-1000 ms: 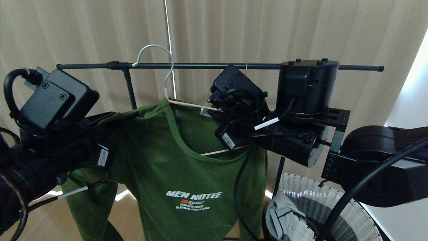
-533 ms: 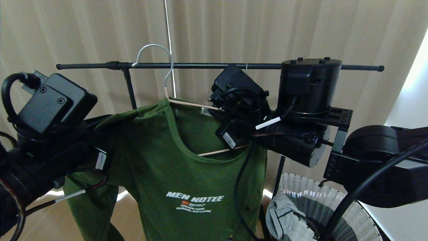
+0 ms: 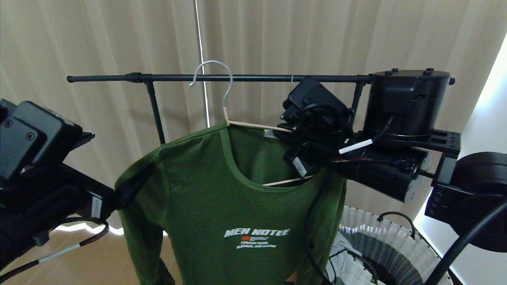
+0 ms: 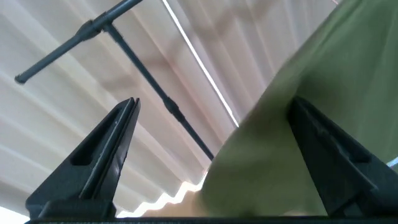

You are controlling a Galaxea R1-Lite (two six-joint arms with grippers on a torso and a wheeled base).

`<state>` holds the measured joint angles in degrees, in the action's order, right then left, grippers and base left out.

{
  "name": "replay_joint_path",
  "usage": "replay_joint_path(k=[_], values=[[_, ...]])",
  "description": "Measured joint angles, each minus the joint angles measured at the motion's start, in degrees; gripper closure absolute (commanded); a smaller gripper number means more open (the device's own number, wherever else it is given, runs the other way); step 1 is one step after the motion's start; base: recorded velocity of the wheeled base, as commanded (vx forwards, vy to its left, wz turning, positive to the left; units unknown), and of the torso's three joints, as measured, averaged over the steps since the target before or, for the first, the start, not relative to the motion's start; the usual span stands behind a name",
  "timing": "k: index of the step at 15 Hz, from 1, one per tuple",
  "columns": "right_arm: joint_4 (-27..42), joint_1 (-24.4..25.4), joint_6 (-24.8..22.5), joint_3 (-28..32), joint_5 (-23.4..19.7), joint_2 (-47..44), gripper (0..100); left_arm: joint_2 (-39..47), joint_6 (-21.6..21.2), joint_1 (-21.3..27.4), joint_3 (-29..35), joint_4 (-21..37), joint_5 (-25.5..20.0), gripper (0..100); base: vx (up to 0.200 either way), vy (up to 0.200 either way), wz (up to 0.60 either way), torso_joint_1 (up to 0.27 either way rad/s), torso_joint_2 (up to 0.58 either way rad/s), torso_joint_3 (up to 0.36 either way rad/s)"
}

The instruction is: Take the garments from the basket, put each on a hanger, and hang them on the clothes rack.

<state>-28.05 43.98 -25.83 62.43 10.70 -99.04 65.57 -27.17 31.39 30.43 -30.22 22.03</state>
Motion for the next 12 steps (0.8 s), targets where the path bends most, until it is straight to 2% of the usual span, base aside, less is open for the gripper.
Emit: replay_joint_path(k=[4,6,12], values=[[-0.05,-3.39,0.00,-3.58,0.00,5.16,100,-2.29,0.55,-0.02,-2.21,0.00,-0.09,0,0.000,0.000,0.00,0.000,0.00,0.000],[-0.05,-4.44,0.09,-5.13,-0.20,7.75,100,-2.05,2.63,-0.91,-3.84,-0.05,-0.99,0,0.000,0.000,0.00,0.000,0.00,0.000],[-2.51,-4.94,0.22,-6.89,-0.83,11.72,100,1.88,3.34,-5.16,-5.81,-0.40,-9.94,0,0.000,0.000,0.00,0.000,0.00,0.000]])
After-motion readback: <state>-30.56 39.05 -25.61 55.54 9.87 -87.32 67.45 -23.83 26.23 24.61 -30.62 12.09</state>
